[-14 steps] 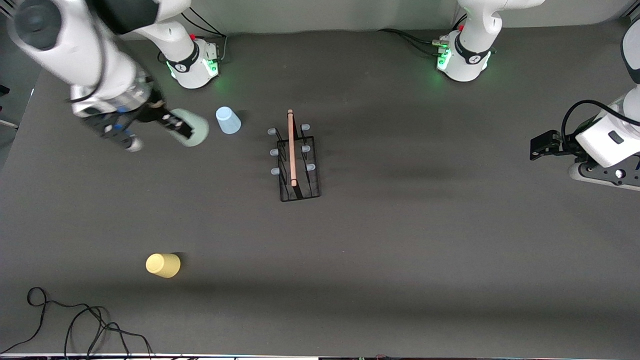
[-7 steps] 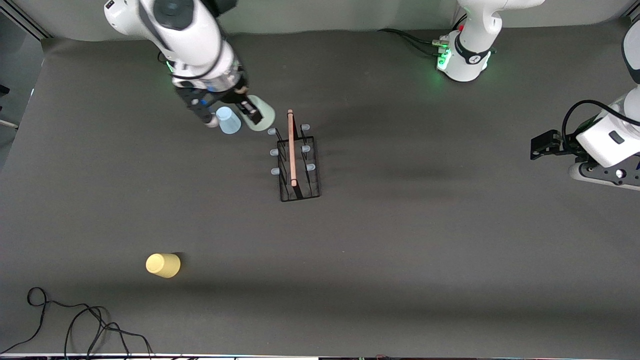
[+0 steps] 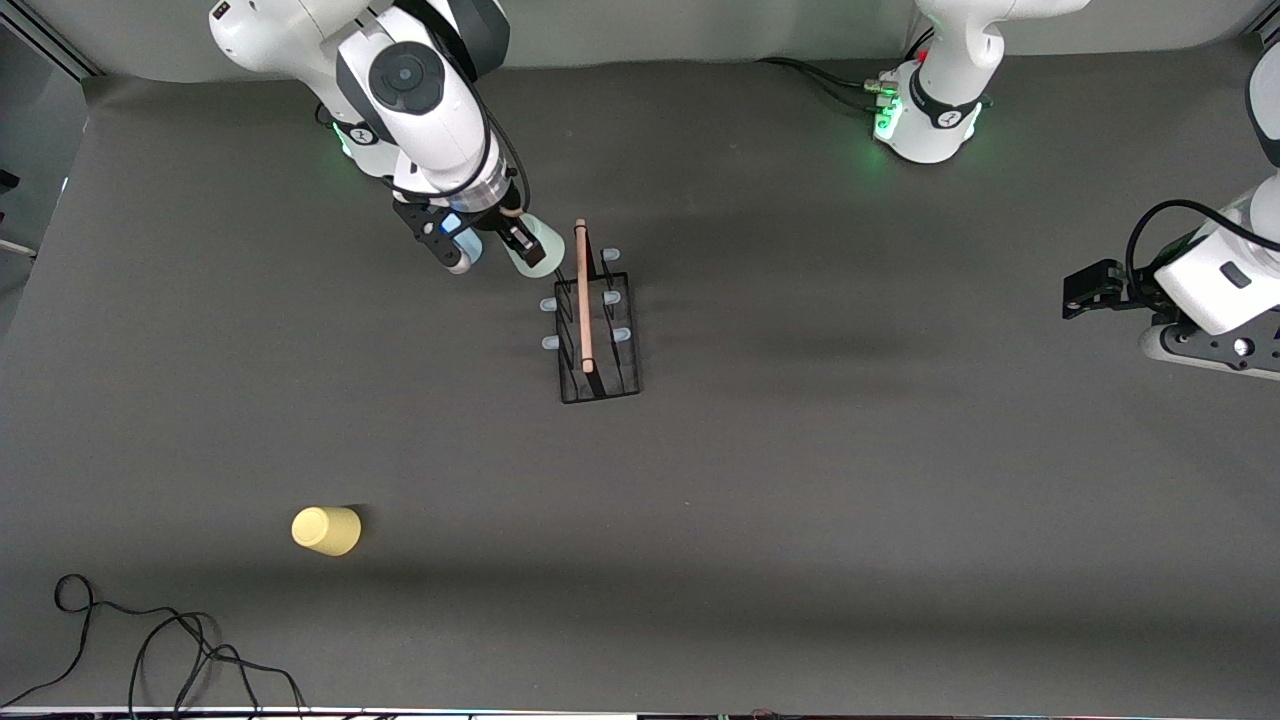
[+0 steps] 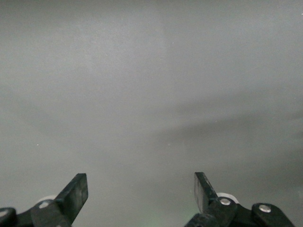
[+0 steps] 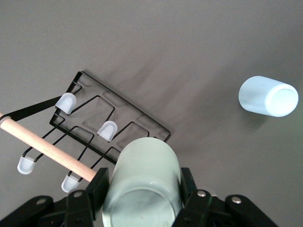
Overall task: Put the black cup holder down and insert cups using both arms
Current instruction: 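Move the green cup over the holder with the right gripper, then place the green cup onto a holder peg and open the right gripper, then reach the right gripper to the yellow cup and grasp it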
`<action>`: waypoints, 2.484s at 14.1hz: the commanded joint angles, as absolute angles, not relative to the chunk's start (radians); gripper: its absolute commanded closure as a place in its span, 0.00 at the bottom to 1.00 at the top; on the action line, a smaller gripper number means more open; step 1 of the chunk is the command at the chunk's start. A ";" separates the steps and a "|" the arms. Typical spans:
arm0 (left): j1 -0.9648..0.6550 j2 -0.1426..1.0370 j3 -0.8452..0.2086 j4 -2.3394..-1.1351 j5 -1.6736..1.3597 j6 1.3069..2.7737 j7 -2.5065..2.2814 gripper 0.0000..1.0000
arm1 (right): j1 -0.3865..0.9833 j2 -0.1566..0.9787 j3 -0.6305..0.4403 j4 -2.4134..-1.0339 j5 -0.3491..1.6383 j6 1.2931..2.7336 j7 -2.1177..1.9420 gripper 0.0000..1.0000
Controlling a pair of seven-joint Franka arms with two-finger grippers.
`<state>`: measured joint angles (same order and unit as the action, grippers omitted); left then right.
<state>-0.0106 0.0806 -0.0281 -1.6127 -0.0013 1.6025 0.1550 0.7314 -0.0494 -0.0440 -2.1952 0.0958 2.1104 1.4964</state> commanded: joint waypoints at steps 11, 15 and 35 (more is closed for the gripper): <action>-0.011 0.084 -0.028 -1.594 0.011 1.577 0.147 0.00 | 0.782 0.132 -0.055 -2.200 0.095 2.250 1.566 0.00; -0.011 0.084 -0.028 -1.594 0.012 1.577 0.147 0.00 | 0.779 0.114 -0.063 -2.120 0.095 2.159 1.566 0.00; -0.011 0.084 -0.026 -1.594 0.012 1.578 0.150 0.00 | 0.434 0.567 -0.604 -1.258 0.280 1.718 -0.146 0.00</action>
